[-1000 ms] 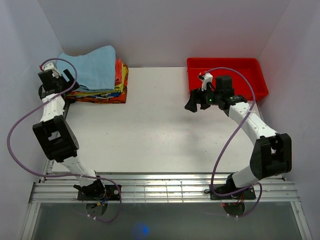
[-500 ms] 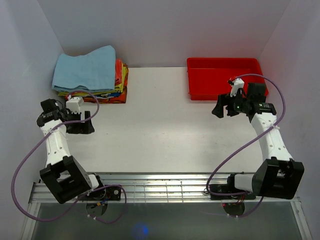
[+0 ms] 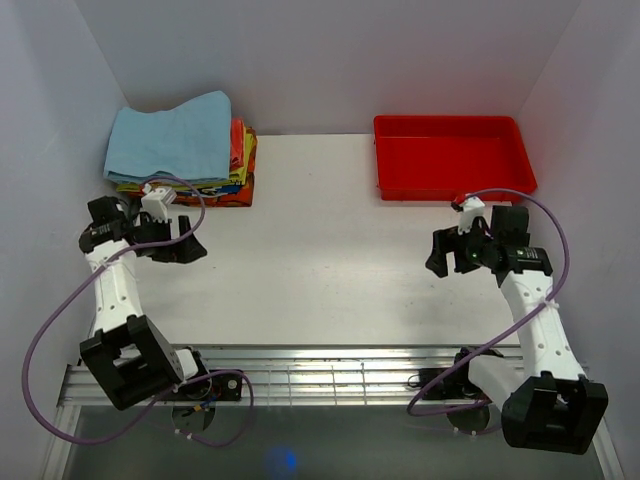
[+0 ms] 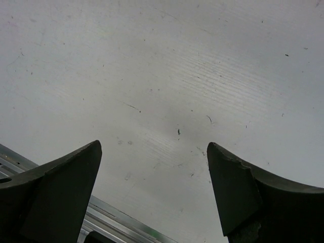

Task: Fold and stack the trousers
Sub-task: Neatly place the folded trousers to the corner

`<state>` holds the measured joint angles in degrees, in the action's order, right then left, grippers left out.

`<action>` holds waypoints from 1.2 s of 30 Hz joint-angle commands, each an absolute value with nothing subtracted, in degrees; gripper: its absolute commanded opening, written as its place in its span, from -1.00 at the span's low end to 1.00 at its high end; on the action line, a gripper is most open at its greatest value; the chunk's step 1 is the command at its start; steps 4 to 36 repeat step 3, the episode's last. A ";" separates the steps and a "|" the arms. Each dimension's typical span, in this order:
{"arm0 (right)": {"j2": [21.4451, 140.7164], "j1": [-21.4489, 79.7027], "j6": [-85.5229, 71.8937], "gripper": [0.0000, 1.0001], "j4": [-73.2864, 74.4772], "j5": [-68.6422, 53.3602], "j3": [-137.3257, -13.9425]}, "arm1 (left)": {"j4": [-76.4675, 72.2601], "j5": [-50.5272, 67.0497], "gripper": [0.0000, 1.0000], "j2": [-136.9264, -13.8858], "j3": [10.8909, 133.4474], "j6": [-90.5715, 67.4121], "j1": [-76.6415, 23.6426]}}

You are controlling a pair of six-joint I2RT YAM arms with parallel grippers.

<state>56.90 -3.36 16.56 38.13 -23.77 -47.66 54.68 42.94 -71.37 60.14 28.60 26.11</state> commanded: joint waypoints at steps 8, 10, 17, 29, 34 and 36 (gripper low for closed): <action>55.72 -3.43 16.35 0.80 38.58 -23.29 -48.34 | 50.28 43.86 0.96 -70.93 63.37 25.40 25.40; 55.72 -3.43 16.35 0.80 38.58 -23.29 -48.34 | 50.28 43.86 0.96 -70.93 63.37 25.40 25.40; 55.72 -3.43 16.35 0.80 38.58 -23.29 -48.34 | 50.28 43.86 0.96 -70.93 63.37 25.40 25.40; 55.72 -3.43 16.35 0.80 38.58 -23.29 -48.34 | 50.28 43.86 0.96 -70.93 63.37 25.40 25.40; 55.72 -3.43 16.35 0.80 38.58 -23.29 -48.34 | 50.28 43.86 0.96 -70.93 63.37 25.40 25.40; 55.72 -3.43 16.35 0.80 38.58 -23.29 -48.34 | 50.28 43.86 0.96 -70.93 63.37 25.40 25.40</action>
